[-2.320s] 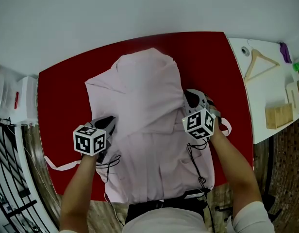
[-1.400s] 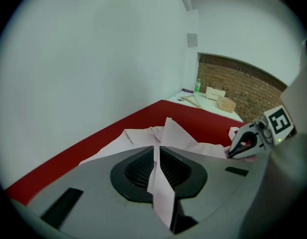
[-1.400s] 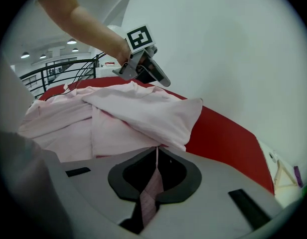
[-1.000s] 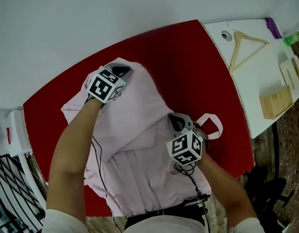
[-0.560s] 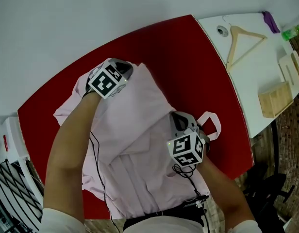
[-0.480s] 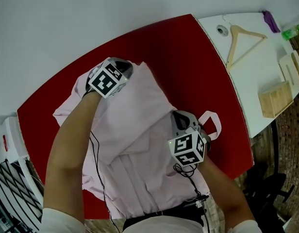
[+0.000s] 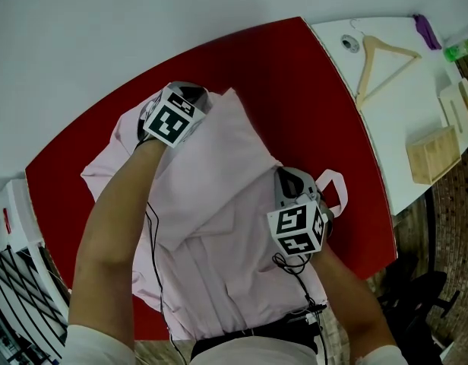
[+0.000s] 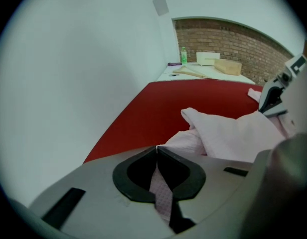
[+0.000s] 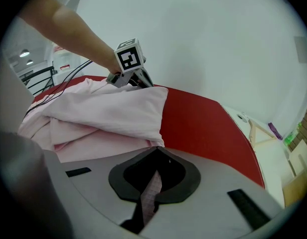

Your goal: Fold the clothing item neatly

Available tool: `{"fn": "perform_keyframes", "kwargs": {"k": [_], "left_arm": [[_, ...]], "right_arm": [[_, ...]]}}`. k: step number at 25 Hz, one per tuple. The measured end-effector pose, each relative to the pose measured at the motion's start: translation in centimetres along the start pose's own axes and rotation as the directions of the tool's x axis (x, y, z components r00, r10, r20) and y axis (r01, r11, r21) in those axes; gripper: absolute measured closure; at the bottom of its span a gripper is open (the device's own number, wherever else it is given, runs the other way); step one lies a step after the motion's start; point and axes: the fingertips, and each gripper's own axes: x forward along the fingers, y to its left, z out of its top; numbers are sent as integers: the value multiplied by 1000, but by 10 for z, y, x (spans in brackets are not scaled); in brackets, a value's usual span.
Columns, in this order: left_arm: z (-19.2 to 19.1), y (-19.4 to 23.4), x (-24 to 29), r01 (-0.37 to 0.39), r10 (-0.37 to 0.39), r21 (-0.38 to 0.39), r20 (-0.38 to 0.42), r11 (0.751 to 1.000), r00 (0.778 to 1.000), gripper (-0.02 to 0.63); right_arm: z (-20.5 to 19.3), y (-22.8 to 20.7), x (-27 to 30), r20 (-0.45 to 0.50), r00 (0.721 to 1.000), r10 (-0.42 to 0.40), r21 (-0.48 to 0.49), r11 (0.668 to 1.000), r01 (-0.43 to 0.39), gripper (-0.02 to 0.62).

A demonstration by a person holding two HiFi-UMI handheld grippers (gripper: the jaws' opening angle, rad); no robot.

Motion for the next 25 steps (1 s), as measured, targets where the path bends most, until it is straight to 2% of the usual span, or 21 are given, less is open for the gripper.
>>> {"fn": "perform_keyframes", "kwargs": {"k": [3, 6, 10, 13, 18, 25], "left_arm": [[-4, 1, -3, -4, 4, -46, 4, 999, 1000, 594], [-7, 3, -15, -8, 9, -60, 7, 998, 1000, 594], [-7, 10, -48, -6, 11, -91, 57, 996, 998, 594], [-21, 18, -79, -12, 20, -108, 68, 994, 997, 594], [-85, 42, -129, -70, 73, -192, 12, 979, 997, 594], [-193, 63, -186, -162, 139, -328, -94, 931, 986, 594]], "right_arm": [[0, 0, 0, 9, 1000, -2, 5, 1000, 2, 580], [1, 0, -1, 14, 1000, 7, 16, 1000, -7, 578], [9, -1, -12, 40, 999, -6, 9, 1000, 6, 577], [16, 15, -21, 65, 998, 22, 6, 1000, -23, 577], [26, 60, -24, 84, 991, 104, -43, 994, -100, 578], [50, 116, -23, 114, 978, 174, -123, 979, -160, 578]]}}
